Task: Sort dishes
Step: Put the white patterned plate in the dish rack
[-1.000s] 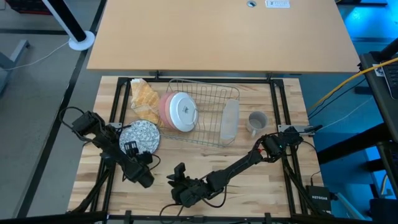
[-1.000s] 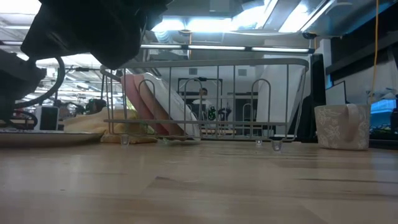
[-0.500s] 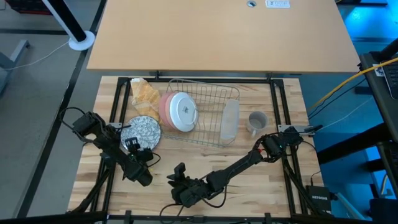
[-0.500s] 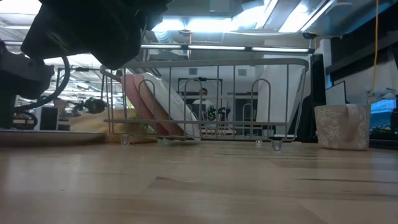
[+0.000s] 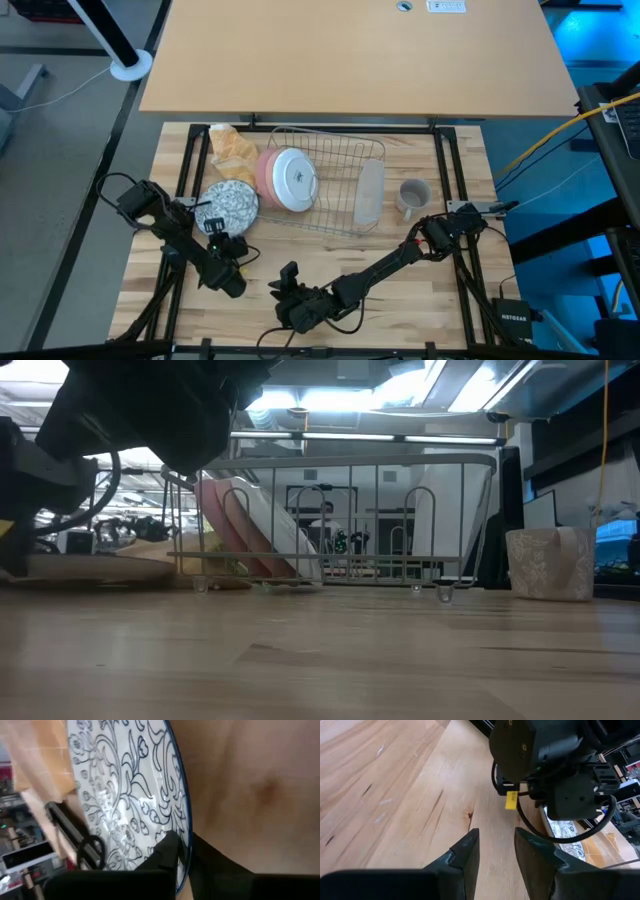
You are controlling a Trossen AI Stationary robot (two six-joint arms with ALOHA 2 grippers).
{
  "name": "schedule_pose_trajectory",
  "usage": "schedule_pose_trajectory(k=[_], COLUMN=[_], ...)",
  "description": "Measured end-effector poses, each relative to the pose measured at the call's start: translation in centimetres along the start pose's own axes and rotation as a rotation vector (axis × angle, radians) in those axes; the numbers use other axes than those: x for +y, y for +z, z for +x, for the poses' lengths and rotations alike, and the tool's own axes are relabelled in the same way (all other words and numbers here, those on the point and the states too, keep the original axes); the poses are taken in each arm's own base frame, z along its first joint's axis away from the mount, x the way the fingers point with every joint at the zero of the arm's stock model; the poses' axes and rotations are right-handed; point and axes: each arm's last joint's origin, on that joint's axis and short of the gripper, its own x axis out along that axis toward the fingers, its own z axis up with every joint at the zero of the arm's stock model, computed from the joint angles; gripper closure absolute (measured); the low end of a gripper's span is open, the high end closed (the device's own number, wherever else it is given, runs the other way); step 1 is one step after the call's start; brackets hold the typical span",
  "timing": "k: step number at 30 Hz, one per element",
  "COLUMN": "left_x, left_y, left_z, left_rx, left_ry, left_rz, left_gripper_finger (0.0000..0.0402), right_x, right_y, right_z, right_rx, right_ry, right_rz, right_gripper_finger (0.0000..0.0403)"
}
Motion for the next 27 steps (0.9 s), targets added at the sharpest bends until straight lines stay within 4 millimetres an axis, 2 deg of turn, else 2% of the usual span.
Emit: schedule_pose_trajectory(k=[11, 20, 27], left_x=[0.2, -0.3, -1.0], left_y=[0.1, 1.0, 0.4], left_z=[-0.5, -2.9, -4.7], left_rx=[0.028, 0.038, 0.043], left_ry=[0.000, -0.094, -0.163], left_rz=[-0.002, -0.019, -0.013], left_gripper_finger=[0.0395, 0.0397, 0.0397], right_x=[0.0, -0.6, -2.1], right_y=[-0.1, -0.3, -1.0], right_z=[0.0, 0.5, 1.7], right_rx=[0.006, 0.016, 0.037], right_ry=[0.002, -0.007, -0.023], right_rz=[-0.005, 0.002, 0.024], right_gripper_finger=[0.0275, 0.0275, 0.0275])
